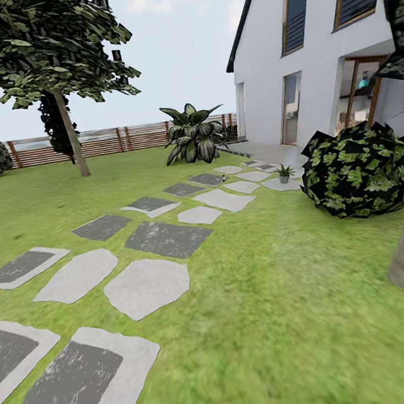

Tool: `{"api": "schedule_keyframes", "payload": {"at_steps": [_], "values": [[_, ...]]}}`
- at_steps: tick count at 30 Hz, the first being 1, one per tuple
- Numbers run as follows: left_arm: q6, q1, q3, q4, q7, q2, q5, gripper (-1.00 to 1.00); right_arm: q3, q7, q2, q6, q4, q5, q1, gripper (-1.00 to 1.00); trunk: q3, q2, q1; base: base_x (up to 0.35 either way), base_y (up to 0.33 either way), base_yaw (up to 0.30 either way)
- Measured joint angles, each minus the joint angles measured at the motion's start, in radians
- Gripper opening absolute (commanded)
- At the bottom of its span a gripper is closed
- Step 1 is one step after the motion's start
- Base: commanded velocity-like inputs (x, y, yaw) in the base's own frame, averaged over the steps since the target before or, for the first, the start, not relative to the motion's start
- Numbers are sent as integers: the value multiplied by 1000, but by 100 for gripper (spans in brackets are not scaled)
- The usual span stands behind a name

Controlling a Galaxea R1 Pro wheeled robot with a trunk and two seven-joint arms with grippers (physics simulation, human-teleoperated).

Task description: Pick up the pesticide atomizer in the garden and spray insectifuge to fully cover both potted plants in the garden.

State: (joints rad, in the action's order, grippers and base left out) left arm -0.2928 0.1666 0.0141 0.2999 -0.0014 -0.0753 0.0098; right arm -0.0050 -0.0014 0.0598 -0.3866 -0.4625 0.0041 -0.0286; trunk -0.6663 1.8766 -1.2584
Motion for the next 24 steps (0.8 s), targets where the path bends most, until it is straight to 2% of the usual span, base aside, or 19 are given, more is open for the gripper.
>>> {"api": "schedule_keyframes", "payload": {"at_steps": [8, 24], "values": [[0, 0, 0, 0, 0, 0, 0, 100, 0, 0, 0, 0, 0, 0, 0, 100, -2, 0, 0, 339, -10, 0], [0, 0, 0, 0, 0, 0, 0, 100, -1, 0, 0, 0, 0, 0, 0, 100, -26, 0, 0, 340, 0, 0]]}}
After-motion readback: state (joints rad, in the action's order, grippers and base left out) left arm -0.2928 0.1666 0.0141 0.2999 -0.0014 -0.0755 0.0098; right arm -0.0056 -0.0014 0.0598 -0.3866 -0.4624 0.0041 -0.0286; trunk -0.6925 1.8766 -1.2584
